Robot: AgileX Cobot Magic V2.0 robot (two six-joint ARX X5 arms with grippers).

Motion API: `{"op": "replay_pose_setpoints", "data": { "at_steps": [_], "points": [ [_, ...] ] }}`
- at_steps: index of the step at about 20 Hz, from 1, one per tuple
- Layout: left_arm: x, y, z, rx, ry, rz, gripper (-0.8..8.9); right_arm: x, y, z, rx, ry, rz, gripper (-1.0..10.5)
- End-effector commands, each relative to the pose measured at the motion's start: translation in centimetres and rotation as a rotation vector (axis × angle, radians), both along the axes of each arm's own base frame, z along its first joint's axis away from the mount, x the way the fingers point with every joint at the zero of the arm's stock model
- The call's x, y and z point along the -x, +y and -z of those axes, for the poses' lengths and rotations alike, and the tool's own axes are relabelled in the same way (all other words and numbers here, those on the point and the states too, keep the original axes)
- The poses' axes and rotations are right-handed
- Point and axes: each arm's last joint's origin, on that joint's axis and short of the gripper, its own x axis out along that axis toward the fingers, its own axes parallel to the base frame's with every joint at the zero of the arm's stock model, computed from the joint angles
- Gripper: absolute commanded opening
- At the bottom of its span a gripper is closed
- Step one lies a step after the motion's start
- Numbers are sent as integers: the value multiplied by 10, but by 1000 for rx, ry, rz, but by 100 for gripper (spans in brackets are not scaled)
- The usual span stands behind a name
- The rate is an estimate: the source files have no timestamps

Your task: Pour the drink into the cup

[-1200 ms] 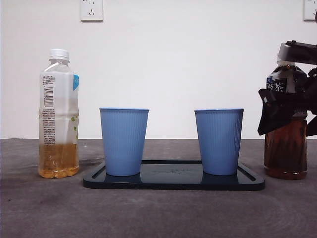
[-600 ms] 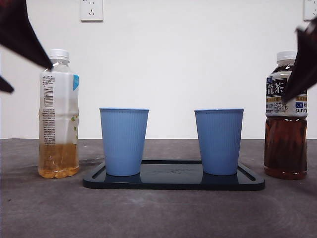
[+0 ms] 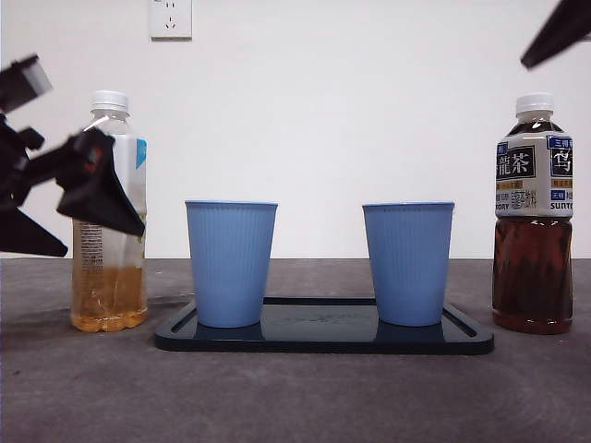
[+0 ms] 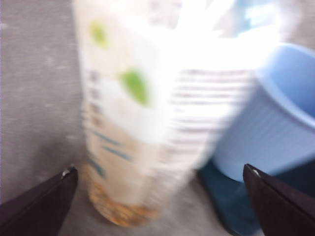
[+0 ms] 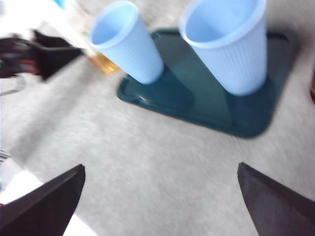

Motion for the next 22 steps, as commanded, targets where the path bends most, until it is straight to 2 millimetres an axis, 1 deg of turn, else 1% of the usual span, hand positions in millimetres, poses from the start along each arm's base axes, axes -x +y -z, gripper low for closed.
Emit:
{"op": "replay_pose_setpoints", "data": {
  "at_steps": [1,5,8,9,13,14,16,19,20,22],
  "points": [
    [-8,-2,8,-18,-9,-29,685,1,1,-14,-20,-33,-8,496],
    [-18,-4,16,-8,-56,-33,685,2,0,-29,-30,-83,-10,495],
    [-25,-6,20,3,-92,-33,678,3,0,-32,-31,-91,-12,495],
    [-26,-6,22,4,-95,-33,658,3,0,-32,-26,-91,-14,495],
    [-27,-7,22,8,-114,-32,393,4,0,-31,-16,-88,-20,495],
    [-28,-7,22,9,-117,-32,341,4,0,-31,-14,-90,-21,495],
    [-28,-7,21,8,-121,-32,285,4,0,-31,-12,-93,-23,495],
    [-27,-7,19,8,-127,-31,235,4,0,-31,-3,-103,-29,495],
    [-27,-7,15,3,-131,-28,234,4,0,-31,-2,-105,-30,495],
    [-25,-6,6,-23,-160,-13,189,4,0,-31,3,-110,-35,495]
  ]
}}
